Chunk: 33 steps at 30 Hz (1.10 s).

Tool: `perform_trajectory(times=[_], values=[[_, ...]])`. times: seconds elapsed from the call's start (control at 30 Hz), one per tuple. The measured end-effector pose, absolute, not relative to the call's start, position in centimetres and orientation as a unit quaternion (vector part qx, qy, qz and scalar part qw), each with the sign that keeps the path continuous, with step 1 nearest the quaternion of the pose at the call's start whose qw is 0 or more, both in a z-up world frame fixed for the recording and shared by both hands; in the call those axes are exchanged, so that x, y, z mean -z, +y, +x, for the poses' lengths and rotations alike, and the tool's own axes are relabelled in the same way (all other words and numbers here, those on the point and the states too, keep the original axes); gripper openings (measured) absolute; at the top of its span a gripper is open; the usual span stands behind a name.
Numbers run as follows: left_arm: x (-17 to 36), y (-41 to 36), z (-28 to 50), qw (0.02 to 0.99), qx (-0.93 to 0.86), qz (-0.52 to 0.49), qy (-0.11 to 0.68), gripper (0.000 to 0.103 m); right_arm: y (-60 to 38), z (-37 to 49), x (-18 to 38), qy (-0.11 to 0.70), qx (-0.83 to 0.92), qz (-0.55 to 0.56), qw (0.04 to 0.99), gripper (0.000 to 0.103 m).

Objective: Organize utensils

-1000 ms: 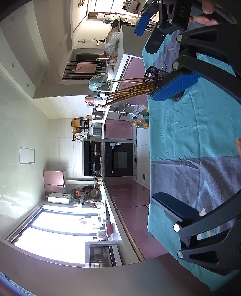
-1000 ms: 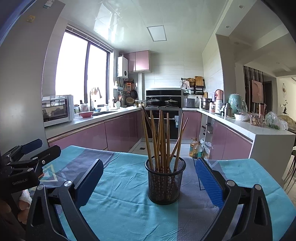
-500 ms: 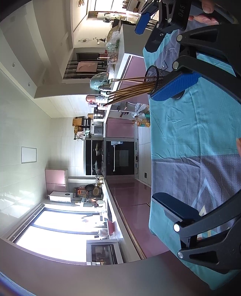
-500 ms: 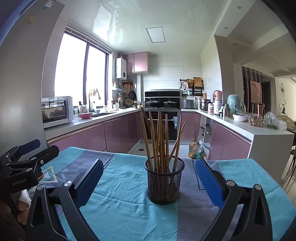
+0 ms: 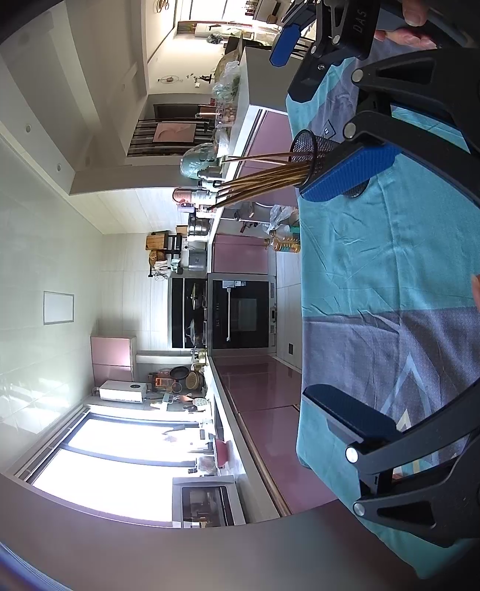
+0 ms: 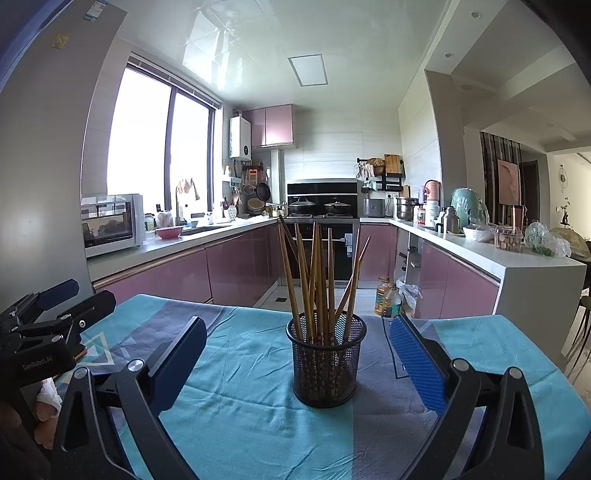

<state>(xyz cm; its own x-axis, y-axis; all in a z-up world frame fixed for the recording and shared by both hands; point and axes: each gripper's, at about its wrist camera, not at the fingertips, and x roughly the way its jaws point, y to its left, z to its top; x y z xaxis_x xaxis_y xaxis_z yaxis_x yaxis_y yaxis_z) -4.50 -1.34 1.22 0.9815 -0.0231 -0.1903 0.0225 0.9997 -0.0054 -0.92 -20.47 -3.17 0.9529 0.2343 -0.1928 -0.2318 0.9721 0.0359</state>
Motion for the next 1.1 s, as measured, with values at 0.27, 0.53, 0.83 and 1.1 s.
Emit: perform_trajectory(times=[0.27, 0.53, 0.83, 1.1], values=[[-1.30, -1.34, -4.53, 0.995, 0.010, -0.004, 0.095, 0.097, -20.54, -1.02, 3.08, 0.096, -0.117, 0.007, 0.989, 0.096], [-1.28, -1.45, -4.54, 0.995, 0.009, -0.004, 0.096, 0.097, -20.66, -1.16, 2.82, 0.092, -0.115, 0.008, 0.989, 0.096], [-1.31, -1.52, -4.69, 0.995, 0.007, -0.005, 0.095, 0.097, -20.64, -0.99, 2.84, 0.094, -0.116, 0.008, 0.989, 0.096], [-1.28, -1.67, -4.61, 0.995, 0.008, -0.003, 0.095, 0.097, -20.66, -0.71, 3.08, 0.096, -0.117, 0.011, 0.988, 0.096]])
